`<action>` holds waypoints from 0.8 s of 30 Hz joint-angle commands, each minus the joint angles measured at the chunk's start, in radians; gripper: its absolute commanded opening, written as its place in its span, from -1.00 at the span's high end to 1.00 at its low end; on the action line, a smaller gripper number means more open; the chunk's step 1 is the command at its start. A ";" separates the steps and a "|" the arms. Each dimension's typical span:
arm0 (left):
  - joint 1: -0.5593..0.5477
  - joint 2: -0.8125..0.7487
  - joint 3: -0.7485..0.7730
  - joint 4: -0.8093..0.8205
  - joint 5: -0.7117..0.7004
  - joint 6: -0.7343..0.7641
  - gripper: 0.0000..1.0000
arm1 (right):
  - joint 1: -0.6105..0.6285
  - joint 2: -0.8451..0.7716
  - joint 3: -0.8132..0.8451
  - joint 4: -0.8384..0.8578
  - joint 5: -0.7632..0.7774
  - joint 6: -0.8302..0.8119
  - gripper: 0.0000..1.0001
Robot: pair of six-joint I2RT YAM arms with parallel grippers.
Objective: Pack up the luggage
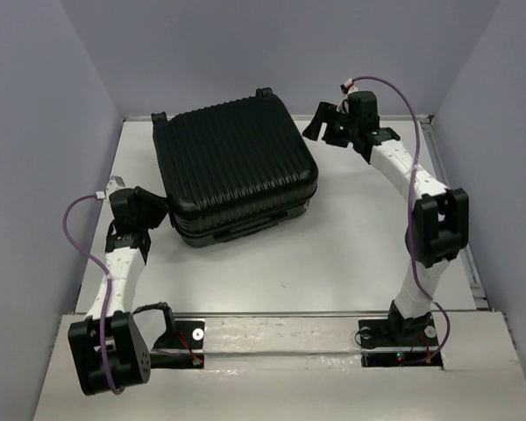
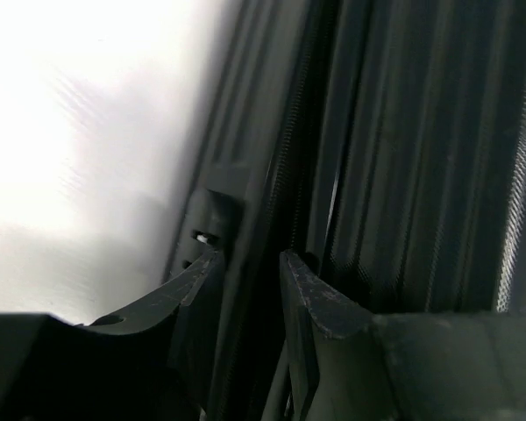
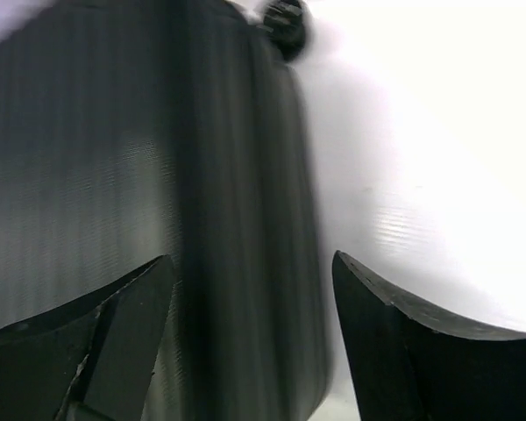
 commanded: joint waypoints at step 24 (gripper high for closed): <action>-0.051 -0.280 -0.143 0.023 0.138 0.031 0.19 | 0.152 -0.647 -1.047 0.631 -0.039 -0.223 0.09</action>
